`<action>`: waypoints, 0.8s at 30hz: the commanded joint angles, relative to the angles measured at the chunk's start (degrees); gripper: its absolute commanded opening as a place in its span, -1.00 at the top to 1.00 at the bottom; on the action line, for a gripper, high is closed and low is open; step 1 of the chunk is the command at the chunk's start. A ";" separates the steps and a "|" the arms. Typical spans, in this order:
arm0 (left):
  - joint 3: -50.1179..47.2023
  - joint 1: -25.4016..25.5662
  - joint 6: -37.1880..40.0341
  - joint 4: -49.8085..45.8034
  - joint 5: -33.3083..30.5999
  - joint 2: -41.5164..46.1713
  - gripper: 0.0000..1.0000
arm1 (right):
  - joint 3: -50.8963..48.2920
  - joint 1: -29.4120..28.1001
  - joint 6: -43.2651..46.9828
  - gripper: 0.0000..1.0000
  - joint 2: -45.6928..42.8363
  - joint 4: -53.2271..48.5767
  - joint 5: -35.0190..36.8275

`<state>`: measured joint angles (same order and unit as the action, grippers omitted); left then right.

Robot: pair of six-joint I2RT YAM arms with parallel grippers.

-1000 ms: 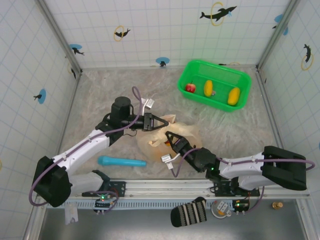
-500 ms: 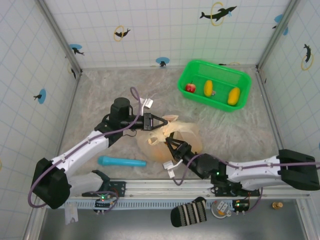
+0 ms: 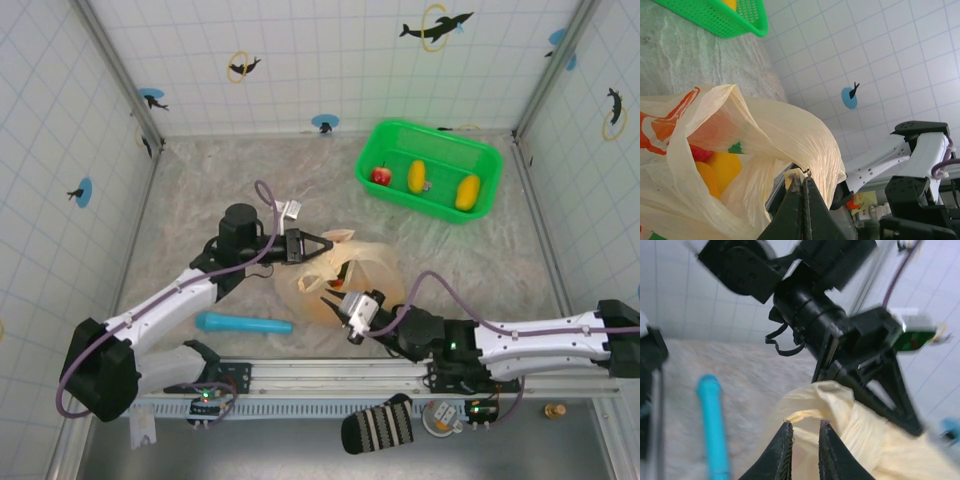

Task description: Place the fake fruits into the plastic bag and tie a complex knot

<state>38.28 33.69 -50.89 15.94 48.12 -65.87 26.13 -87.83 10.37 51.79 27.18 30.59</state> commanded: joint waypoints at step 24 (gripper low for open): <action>-3.17 -0.47 -2.63 8.05 -8.37 2.79 1.00 | -2.61 14.02 -61.85 -0.14 15.66 26.94 -20.57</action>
<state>35.29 33.69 -53.01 21.74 40.84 -64.38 20.60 -74.24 -49.74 66.52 47.07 9.65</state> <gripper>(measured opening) 0.051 0.569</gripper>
